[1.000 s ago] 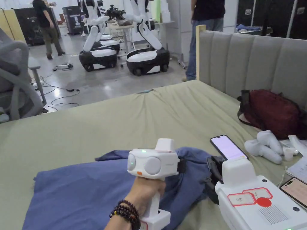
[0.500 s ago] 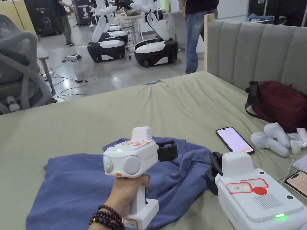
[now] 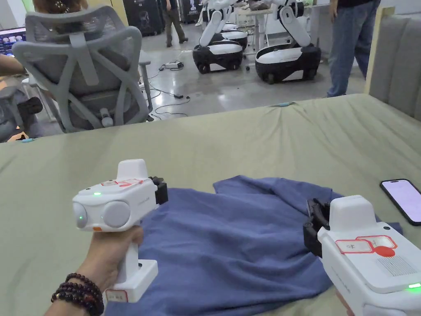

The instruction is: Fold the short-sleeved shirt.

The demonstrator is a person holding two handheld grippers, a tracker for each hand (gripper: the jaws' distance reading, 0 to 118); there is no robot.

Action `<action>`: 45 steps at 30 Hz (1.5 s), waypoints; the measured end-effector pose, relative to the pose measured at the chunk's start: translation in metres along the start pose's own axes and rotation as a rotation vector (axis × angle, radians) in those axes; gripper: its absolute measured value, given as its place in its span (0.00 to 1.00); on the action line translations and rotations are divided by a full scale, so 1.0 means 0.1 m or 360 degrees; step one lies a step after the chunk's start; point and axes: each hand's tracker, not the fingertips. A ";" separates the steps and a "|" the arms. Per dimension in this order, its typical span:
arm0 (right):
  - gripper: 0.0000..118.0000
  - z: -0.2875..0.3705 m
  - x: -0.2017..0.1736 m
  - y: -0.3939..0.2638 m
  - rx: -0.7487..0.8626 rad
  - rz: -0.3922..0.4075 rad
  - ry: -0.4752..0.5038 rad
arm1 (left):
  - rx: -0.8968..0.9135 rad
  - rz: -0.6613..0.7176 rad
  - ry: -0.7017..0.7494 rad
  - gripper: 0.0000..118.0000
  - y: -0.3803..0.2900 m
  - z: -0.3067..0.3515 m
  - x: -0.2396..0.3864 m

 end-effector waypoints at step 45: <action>0.75 -1.22 1.43 -0.79 -0.0929 -0.0324 -0.0205 | -0.0268 -0.0189 0.0092 0.02 0.38 -0.92 -0.13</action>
